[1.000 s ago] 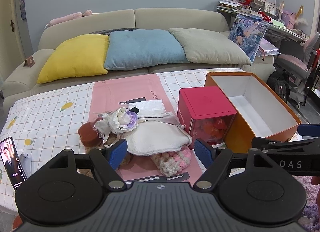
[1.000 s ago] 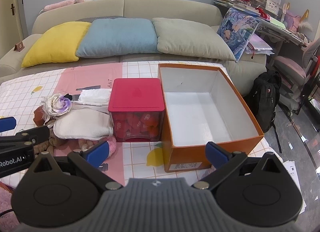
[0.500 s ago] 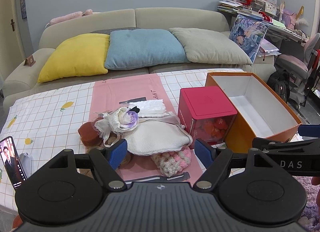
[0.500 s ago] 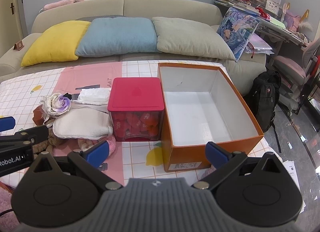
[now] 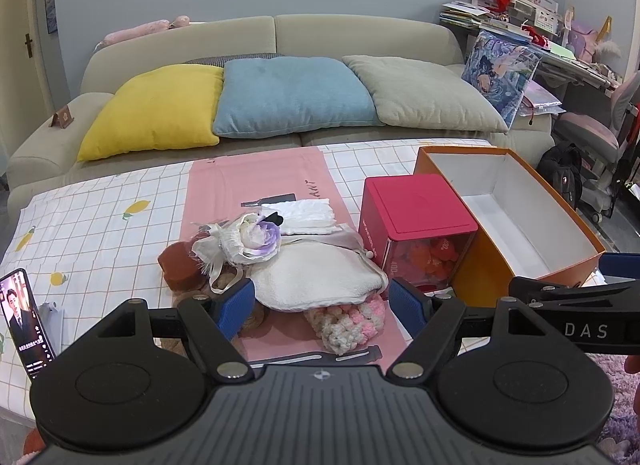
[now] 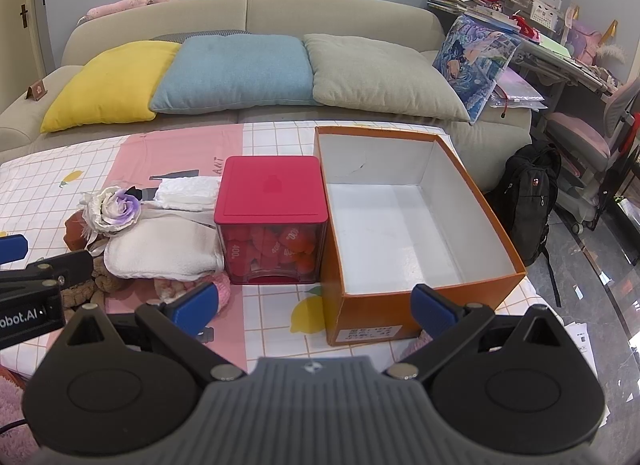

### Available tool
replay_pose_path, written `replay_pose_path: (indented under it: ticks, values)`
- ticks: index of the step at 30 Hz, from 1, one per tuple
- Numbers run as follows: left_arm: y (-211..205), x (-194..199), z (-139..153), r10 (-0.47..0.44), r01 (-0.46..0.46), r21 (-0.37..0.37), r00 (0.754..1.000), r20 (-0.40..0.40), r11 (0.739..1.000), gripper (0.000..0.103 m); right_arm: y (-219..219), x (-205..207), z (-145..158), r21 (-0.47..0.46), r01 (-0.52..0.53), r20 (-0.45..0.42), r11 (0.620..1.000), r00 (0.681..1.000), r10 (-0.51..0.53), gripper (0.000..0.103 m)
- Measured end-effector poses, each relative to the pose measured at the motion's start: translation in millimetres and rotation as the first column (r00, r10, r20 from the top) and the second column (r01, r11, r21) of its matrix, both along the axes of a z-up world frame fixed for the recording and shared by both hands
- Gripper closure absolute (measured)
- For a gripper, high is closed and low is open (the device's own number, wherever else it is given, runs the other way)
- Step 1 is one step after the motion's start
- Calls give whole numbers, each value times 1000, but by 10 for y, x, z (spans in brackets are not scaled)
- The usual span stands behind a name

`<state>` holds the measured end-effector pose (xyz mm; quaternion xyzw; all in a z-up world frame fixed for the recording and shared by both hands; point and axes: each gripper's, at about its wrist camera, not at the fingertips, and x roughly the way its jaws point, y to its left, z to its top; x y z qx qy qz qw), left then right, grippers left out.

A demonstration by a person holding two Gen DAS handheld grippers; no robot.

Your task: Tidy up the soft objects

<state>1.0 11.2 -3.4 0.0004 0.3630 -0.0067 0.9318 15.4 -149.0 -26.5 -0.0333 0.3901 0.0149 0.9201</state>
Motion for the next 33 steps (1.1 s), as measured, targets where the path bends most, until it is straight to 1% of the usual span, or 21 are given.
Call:
replay_pose_path:
  ticks: [22, 30, 33]
  values:
    - [30, -2, -33, 5, -5, -5, 1000, -2, 1000, 13, -18, 11, -11, -2, 3, -8, 1000, 1000, -3, 3]
    - [36, -7, -62, 14, -15, -18, 1000, -14, 1000, 13, 26, 22, -42, 13, -20, -19, 1000, 1000, 20, 3]
    - [50, -6, -60, 15, -16, -36, 1000, -20, 999, 13, 37, 27, -35, 13, -27, -23, 1000, 999, 27, 3]
